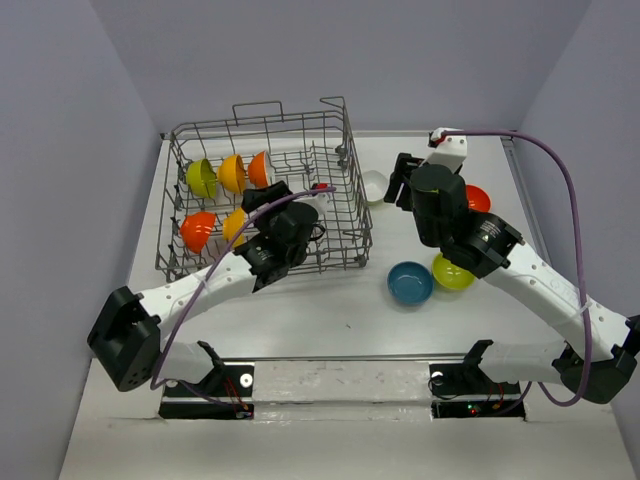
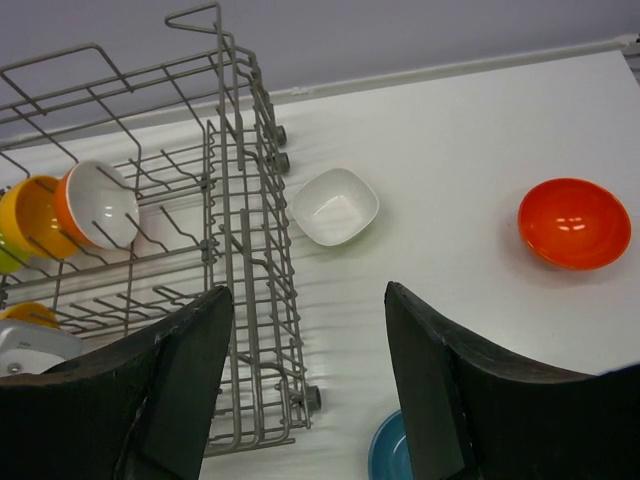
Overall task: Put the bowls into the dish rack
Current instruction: Pick up the bowl from the center of the board.
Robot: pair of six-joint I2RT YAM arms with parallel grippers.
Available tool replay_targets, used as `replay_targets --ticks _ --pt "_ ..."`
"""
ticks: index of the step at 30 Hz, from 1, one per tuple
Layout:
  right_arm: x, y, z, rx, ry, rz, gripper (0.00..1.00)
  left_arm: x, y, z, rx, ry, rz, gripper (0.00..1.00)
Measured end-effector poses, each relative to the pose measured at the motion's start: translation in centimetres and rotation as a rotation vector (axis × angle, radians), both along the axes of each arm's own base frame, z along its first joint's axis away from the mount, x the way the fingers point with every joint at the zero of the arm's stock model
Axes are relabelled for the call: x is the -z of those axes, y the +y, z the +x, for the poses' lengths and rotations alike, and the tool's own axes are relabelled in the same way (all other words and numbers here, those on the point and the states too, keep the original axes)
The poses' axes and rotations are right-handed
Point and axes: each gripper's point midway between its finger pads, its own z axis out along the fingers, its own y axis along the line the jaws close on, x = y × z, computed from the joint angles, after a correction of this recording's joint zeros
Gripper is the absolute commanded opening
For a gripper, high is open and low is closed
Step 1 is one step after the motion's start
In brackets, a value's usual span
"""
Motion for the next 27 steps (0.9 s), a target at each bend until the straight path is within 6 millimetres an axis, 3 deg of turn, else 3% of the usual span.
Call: replay_targets --ticks 4,7,10,14,21,27 --pt "0.3 -1.2 -0.1 0.057 -0.005 -0.019 0.69 -1.7 -0.4 0.1 -0.010 -0.028 -0.069 0.81" --pt "1.6 -3.0 -0.1 0.111 0.017 -0.046 0.70 -3.6 -0.8 0.0 -0.010 -0.070 -0.168 0.81" --pt "3.1 -5.9 0.3 0.183 0.055 -0.062 0.70 -5.7 -0.9 -0.6 -0.001 -0.109 -0.271 0.81" --pt "6.7 -10.6 0.4 0.295 0.172 -0.087 0.70 -7.6 -0.7 -1.1 0.006 -0.155 -0.380 0.81" --pt "12.0 -10.3 -2.9 0.229 0.376 -0.051 0.70 -8.5 -0.7 -1.4 0.026 -0.193 -0.460 0.81" --pt "18.9 -9.4 -7.2 0.189 0.609 0.014 0.72 -7.9 -0.9 -1.4 0.038 -0.185 -0.462 0.81"
